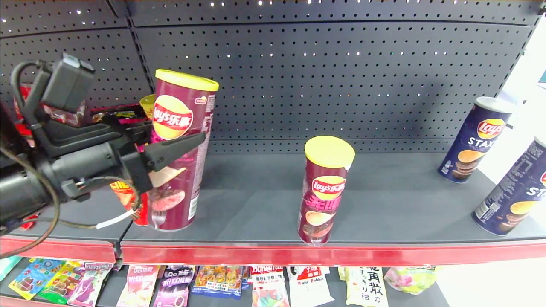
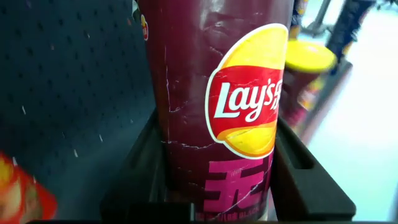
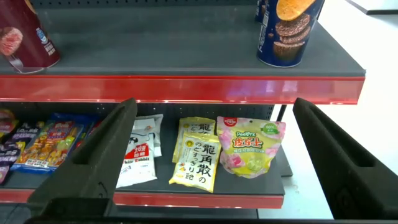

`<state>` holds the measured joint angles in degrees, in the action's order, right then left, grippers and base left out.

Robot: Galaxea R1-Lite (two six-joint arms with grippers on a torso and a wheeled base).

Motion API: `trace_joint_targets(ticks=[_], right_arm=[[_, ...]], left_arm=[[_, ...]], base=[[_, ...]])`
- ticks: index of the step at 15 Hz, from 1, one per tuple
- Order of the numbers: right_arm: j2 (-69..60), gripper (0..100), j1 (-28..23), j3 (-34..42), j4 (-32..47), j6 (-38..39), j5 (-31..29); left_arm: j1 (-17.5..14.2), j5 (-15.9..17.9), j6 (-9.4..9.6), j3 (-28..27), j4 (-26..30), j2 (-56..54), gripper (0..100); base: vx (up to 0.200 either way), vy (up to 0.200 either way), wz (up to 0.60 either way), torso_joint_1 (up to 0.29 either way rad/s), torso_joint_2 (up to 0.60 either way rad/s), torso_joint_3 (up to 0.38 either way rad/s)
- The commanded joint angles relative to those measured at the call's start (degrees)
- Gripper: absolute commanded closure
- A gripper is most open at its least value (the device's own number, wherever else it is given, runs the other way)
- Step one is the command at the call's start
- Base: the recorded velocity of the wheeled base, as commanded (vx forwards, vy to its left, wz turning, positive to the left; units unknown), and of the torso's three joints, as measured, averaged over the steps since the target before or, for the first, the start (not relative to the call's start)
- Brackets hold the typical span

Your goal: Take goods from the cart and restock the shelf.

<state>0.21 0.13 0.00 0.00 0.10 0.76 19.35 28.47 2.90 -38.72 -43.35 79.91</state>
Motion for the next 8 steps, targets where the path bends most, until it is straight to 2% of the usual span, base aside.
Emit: trace_joint_targets(ticks=[1, 3, 4, 5, 8], right_arm=[[0.0, 0, 0.0, 0.0, 0.0, 0.0, 0.0], [0.0, 0, 0.0, 0.0, 0.0, 0.0, 0.0], [0.0, 0, 0.0, 0.0, 0.0, 0.0, 0.0], [0.0, 0, 0.0, 0.0, 0.0, 0.0, 0.0], [0.0, 0, 0.0, 0.0, 0.0, 0.0, 0.0]], left_arm=[[0.9, 0.5, -2.37, -6.0, -8.2, 14.5, 100], [1.7, 0.6, -3.96, -10.6, -8.5, 20.0, 100], [1.7, 0.6, -3.96, -10.6, -8.5, 20.0, 100], [2.8, 0.6, -4.13, -14.4, -10.2, 25.5, 100], [4.9, 0.5, -4.13, -20.5, -13.5, 31.9, 100]], base=[[0.000, 0.000, 0.00, 0.000, 0.00, 0.000], [0.000, 0.000, 0.00, 0.000, 0.00, 0.000], [0.000, 0.000, 0.00, 0.000, 0.00, 0.000], [0.000, 0.000, 0.00, 0.000, 0.00, 0.000], [0.000, 0.000, 0.00, 0.000, 0.00, 0.000]])
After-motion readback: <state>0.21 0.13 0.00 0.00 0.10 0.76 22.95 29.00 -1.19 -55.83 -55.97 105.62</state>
